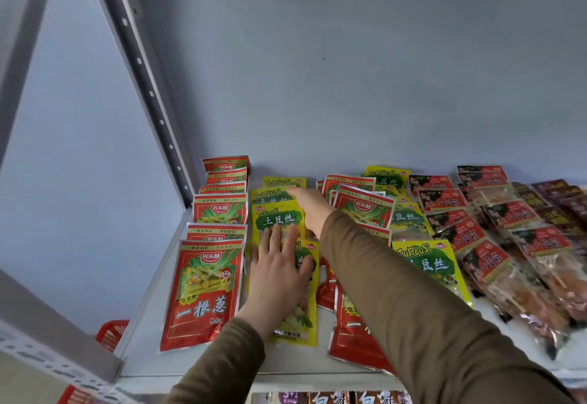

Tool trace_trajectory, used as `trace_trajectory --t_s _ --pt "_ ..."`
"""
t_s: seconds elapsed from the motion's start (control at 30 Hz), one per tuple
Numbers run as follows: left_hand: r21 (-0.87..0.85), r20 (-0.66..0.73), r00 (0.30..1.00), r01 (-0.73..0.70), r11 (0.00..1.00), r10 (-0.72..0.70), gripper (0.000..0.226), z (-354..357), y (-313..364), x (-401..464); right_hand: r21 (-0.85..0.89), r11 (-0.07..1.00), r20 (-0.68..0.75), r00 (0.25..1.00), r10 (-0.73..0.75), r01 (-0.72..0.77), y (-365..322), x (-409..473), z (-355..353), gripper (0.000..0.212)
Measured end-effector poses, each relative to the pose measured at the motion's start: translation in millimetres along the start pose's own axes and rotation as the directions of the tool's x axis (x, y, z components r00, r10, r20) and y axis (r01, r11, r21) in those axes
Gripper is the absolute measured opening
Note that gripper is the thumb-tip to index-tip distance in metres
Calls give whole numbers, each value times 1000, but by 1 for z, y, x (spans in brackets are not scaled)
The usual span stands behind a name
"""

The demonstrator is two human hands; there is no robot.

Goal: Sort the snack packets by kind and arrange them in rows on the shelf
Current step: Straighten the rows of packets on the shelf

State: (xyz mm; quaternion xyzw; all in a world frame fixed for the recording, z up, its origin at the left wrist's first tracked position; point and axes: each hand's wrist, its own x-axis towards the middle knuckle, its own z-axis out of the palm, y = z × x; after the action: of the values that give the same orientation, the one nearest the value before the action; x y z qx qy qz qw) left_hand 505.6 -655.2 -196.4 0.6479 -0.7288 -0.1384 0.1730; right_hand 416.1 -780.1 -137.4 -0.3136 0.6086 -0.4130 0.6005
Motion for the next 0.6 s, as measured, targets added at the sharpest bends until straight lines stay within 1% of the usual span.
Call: trace_trajectory --t_s 0.07,0.1,0.13,0.23,0.3,0.33,0.4,0.43,0.47,0.57,0.6 --pt "-7 6 1000 -17 1000 17 69 -1 -2 -1 -5 1000 7 1000 -6 6 0 7 2 73" --pt "-8 10 1000 -24 1000 24 69 -1 -3 -1 -12 1000 3 1000 -9 9 1 10 3 72" --pt "-6 11 1000 -29 1000 29 69 -1 -3 -1 -20 1000 -1 1000 -18 18 2 12 5 69" --pt "6 10 1000 -30 1000 30 69 -3 -4 3 -60 992 -34 993 -109 107 4 25 10 51" --pt "27 10 1000 -20 999 20 71 -3 -5 8 -63 988 -77 986 -146 141 7 36 10 46" --pt "38 11 1000 -10 999 10 72 -3 -6 10 -67 986 -98 982 -160 154 7 40 8 40" --pt "49 19 1000 10 999 -11 73 -5 -5 13 -71 986 -93 983 -156 150 9 55 5 24" --pt "46 25 1000 15 999 -16 73 -6 -5 15 -60 989 -74 988 -138 134 6 54 4 21" --pt "42 30 999 17 999 -18 73 -6 -5 16 -51 992 -57 991 -118 116 3 49 3 24" --pt "42 7 1000 9 999 -9 77 -10 -4 15 -29 998 -26 998 -56 55 -3 31 1 49" --pt "45 -12 1000 -1 999 2 79 -12 -3 12 -31 999 -34 998 -44 43 -6 21 0 53"
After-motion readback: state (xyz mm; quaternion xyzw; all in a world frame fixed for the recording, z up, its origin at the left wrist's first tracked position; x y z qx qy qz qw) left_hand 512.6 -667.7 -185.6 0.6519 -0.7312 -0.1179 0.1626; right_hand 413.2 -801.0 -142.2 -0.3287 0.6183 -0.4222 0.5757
